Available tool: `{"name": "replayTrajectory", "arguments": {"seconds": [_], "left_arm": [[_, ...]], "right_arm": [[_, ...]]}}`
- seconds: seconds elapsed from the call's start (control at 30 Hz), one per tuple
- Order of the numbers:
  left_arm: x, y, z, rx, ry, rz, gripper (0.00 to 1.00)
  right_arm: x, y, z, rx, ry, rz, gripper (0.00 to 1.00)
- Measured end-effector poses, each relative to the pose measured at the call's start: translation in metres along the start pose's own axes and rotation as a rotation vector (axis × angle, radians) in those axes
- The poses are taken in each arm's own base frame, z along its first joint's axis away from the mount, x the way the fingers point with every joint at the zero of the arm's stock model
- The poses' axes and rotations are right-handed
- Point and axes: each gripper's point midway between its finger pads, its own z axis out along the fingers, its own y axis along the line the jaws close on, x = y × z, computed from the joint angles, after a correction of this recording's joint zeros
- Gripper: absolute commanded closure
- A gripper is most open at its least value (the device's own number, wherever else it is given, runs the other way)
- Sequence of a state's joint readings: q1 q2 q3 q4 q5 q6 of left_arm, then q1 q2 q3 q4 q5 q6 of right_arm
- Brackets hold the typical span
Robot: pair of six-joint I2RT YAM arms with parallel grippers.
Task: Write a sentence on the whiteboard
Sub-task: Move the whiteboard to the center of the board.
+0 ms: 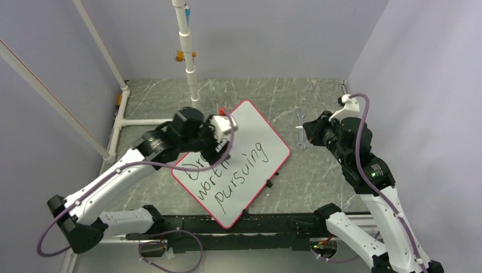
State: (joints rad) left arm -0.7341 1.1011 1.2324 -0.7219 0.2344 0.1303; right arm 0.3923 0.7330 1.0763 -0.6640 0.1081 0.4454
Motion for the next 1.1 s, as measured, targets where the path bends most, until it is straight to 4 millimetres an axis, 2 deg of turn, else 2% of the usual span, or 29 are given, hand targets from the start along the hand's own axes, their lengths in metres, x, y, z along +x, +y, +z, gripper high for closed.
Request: {"name": "replayTrajectory", "arguments": {"seconds": [0.2,0.3,0.4,0.5,0.6,0.7,0.83,1.03,1.1], "left_arm": [[-0.012,-0.058,0.039,0.170,-0.014,0.295,0.28],[-0.019,-0.080,0.057,0.243,-0.049,0.404,0.43],[-0.021,-0.101,0.080,0.327,-0.054,0.488,0.46],[-0.015,-0.123,0.108,0.404,-0.035,0.543,0.47],[0.003,-0.147,0.140,0.490,0.005,0.574,0.53],[0.024,-0.161,0.164,0.548,0.054,0.581,0.56],[0.048,-0.170,0.184,0.591,0.111,0.579,0.60],[0.062,-0.171,0.208,0.593,0.127,0.581,0.75],[0.069,-0.172,0.217,0.594,0.134,0.579,0.76]], "right_arm": [[-0.039,0.003,0.001,0.060,-0.058,0.004,1.00],[-0.048,0.000,0.000,0.096,-0.066,0.002,1.00],[-0.059,-0.002,-0.006,0.125,-0.086,0.000,1.00],[-0.070,-0.003,-0.013,0.140,-0.115,-0.001,1.00],[-0.080,-0.002,-0.019,0.145,-0.143,0.003,1.00],[-0.080,-0.004,-0.020,0.154,-0.146,0.002,1.00],[-0.078,-0.006,-0.022,0.160,-0.141,0.001,1.00],[-0.077,-0.007,-0.027,0.160,-0.142,0.001,1.00],[-0.077,-0.007,-0.028,0.159,-0.145,0.001,1.00]]}}
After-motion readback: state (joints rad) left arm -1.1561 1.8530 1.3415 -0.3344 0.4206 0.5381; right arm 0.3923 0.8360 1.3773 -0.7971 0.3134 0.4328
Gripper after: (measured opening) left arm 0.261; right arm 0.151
